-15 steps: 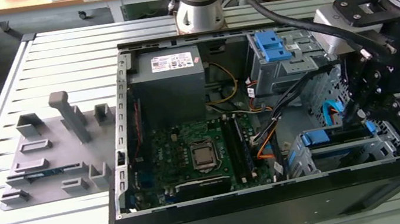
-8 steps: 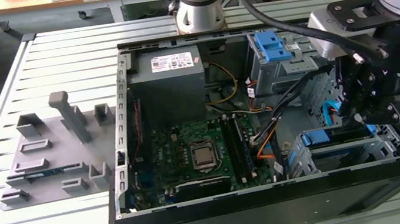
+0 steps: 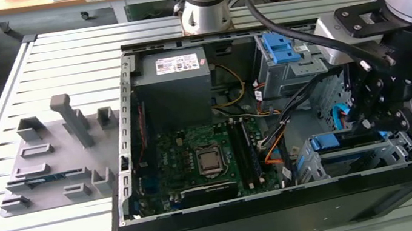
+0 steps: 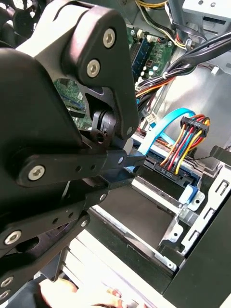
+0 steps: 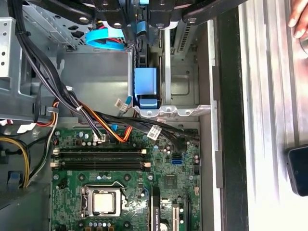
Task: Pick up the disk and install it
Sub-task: 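Insert the second disk wire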
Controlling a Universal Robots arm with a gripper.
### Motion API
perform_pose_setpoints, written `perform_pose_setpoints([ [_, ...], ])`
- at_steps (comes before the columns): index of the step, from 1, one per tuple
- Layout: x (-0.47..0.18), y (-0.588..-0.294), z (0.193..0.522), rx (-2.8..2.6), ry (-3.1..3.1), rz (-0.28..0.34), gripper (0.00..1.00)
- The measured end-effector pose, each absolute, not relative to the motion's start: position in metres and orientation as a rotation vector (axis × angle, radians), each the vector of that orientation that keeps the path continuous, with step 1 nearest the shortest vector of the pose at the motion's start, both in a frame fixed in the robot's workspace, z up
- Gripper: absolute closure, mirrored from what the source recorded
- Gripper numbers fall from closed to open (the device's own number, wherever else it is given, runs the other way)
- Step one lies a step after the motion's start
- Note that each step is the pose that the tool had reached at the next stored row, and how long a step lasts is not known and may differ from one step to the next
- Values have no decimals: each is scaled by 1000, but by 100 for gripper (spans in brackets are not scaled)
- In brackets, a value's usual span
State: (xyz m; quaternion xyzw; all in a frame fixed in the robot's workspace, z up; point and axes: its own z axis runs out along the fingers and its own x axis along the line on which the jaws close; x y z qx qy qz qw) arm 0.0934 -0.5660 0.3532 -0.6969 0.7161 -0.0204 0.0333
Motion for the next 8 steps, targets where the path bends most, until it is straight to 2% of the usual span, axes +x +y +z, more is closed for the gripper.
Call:
perform_pose_setpoints([
  [4,93,-566,348,-2144,2203,-63,75],
  [5,93,-566,347,-2144,2203,-62,76],
  [6,93,-566,346,-2142,2201,-58,83],
  [8,93,-566,345,-2131,2192,-33,84],
])
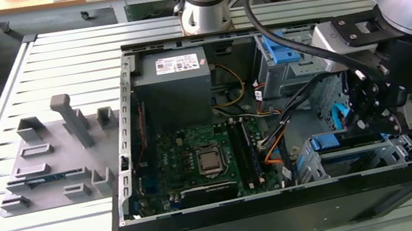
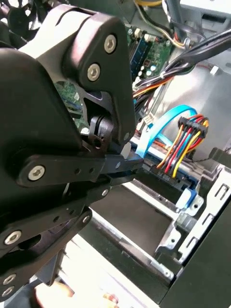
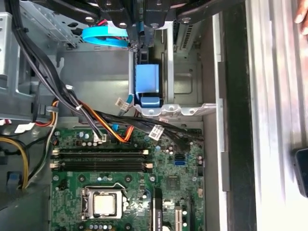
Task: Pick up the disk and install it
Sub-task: 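Insert the second disk wire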
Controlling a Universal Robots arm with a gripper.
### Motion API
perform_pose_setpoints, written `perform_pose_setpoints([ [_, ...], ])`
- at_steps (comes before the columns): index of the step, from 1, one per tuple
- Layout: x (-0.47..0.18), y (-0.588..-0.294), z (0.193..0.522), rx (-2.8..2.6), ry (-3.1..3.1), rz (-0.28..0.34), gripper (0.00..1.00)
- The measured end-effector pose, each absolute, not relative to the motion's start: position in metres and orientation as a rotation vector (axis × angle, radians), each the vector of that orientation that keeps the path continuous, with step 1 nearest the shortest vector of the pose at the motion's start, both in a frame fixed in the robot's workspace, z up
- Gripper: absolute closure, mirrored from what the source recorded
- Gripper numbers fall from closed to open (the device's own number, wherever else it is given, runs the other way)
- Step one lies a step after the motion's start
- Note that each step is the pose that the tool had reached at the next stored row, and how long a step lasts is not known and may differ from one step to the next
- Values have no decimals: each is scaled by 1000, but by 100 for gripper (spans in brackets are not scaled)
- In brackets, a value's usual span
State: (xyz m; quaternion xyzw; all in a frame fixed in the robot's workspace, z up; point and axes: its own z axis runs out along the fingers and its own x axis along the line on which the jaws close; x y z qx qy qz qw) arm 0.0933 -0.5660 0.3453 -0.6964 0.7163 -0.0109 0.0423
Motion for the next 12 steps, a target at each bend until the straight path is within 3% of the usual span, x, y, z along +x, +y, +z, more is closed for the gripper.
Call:
perform_pose_setpoints([
  [5,93,-566,343,-2099,2164,34,84],
  [12,93,-569,342,-2112,2176,7,84],
])
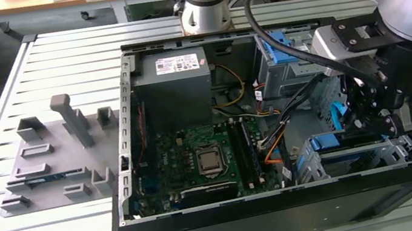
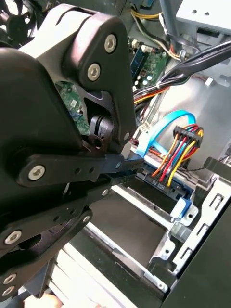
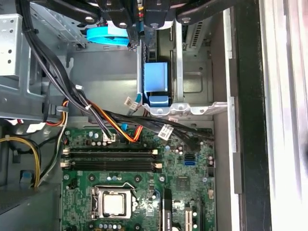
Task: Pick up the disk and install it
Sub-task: 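Insert the second disk wire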
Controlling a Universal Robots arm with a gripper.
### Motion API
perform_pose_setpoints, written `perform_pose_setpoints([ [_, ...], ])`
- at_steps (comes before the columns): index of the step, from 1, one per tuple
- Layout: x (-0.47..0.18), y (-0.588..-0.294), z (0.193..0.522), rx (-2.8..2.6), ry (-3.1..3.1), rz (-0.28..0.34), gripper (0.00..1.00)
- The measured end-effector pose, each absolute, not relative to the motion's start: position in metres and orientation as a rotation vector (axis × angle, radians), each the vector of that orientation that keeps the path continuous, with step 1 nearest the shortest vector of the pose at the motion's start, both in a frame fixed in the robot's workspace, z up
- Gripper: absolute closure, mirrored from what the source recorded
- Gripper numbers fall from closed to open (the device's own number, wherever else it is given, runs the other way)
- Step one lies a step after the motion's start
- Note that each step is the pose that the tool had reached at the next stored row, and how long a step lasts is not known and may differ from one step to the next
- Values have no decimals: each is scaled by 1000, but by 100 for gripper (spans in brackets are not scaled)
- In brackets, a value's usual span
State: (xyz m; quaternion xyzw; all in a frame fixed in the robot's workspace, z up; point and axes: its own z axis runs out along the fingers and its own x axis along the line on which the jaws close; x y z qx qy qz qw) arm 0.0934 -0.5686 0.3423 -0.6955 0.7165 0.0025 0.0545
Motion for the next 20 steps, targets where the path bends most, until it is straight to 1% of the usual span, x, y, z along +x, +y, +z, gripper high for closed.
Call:
perform_pose_setpoints([
  [20,96,-570,334,-2112,2176,7,84],
])
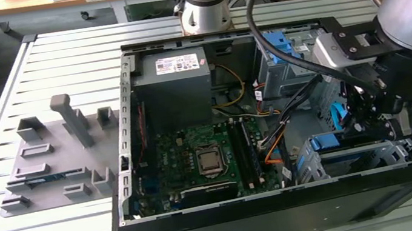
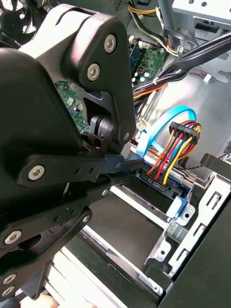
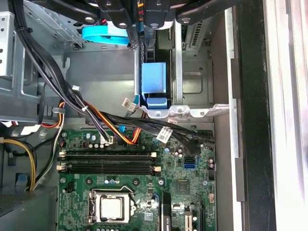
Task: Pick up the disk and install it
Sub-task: 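Insert the second disk wire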
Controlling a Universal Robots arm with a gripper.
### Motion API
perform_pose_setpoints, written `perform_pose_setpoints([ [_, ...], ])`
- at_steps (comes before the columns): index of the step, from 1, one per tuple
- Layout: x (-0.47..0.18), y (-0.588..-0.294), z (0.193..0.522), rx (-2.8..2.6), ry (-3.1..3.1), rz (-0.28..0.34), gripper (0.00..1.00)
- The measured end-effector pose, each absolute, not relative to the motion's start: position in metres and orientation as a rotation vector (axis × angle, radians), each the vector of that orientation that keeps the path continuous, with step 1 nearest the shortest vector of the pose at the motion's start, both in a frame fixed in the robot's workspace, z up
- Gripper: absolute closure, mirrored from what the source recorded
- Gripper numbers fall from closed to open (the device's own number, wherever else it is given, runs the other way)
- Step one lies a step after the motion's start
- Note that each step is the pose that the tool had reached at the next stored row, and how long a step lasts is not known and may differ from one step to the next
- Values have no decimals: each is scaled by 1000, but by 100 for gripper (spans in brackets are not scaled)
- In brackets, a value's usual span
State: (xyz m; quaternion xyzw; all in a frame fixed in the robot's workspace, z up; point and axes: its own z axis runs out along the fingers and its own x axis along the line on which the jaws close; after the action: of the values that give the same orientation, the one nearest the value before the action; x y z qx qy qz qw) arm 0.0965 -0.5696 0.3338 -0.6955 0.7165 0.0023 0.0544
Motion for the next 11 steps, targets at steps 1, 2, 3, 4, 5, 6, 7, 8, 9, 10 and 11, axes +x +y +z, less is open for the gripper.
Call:
perform_pose_setpoints([
  [1,97,-570,334,-2112,2176,7,84],
  [2,97,-570,333,-2112,2176,7,84],
  [3,97,-570,333,-2112,2176,7,84],
  [4,97,-570,333,-2112,2176,7,84],
  [5,98,-570,333,-2112,2176,7,84],
  [6,98,-570,333,-2112,2176,7,84],
  [7,98,-570,333,-2112,2176,7,84],
  [8,98,-570,333,-2112,2176,7,84],
  [9,98,-570,333,-2112,2176,7,84],
  [10,98,-570,333,-2112,2176,7,84],
  [11,98,-570,333,-2112,2177,7,84],
])
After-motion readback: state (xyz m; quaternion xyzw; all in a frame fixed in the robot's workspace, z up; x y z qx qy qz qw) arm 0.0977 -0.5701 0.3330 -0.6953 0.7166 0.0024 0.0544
